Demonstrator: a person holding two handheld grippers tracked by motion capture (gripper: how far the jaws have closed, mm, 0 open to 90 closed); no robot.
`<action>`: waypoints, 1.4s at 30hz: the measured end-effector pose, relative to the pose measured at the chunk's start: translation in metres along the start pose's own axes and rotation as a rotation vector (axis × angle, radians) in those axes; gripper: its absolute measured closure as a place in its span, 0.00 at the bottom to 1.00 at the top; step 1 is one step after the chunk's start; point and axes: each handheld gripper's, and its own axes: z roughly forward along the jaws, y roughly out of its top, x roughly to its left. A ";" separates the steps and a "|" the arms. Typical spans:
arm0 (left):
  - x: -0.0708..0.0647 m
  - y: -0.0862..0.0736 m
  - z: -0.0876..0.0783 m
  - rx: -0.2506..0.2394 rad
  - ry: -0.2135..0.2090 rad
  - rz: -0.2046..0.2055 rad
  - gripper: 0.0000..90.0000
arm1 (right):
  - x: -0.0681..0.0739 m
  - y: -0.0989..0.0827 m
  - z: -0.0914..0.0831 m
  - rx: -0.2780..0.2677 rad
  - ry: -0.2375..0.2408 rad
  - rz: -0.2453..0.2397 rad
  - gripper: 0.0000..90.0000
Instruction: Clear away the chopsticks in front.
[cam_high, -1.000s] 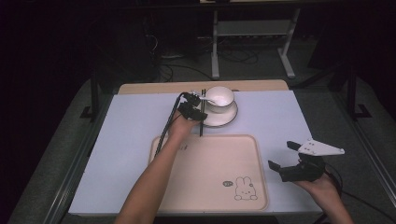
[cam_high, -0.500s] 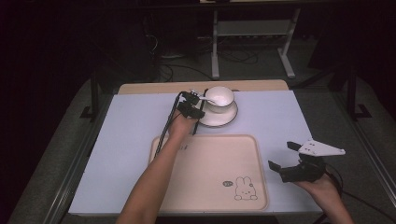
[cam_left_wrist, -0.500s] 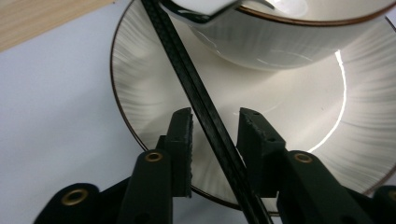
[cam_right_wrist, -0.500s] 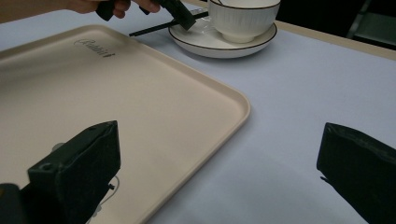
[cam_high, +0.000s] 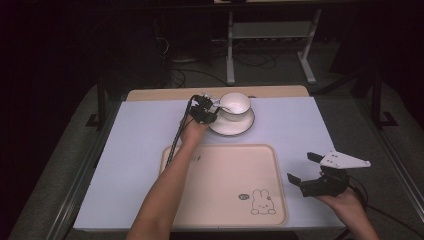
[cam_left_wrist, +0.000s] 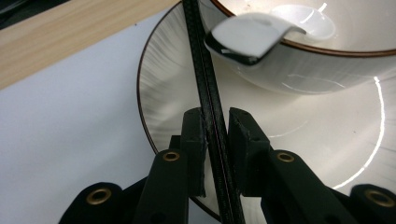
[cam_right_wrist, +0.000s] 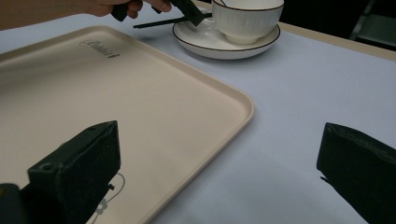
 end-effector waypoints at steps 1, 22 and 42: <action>0.001 0.001 0.001 -0.001 0.005 0.001 0.85 | 0.000 0.000 0.000 0.000 0.001 -0.001 0.00; 0.011 0.007 -0.005 -0.018 0.006 0.022 0.77 | 0.001 -0.001 -0.001 -0.001 0.001 -0.005 0.00; 0.035 -0.027 -0.051 -0.072 -0.127 -0.013 0.89 | 0.003 -0.001 0.001 0.013 0.001 -0.015 0.00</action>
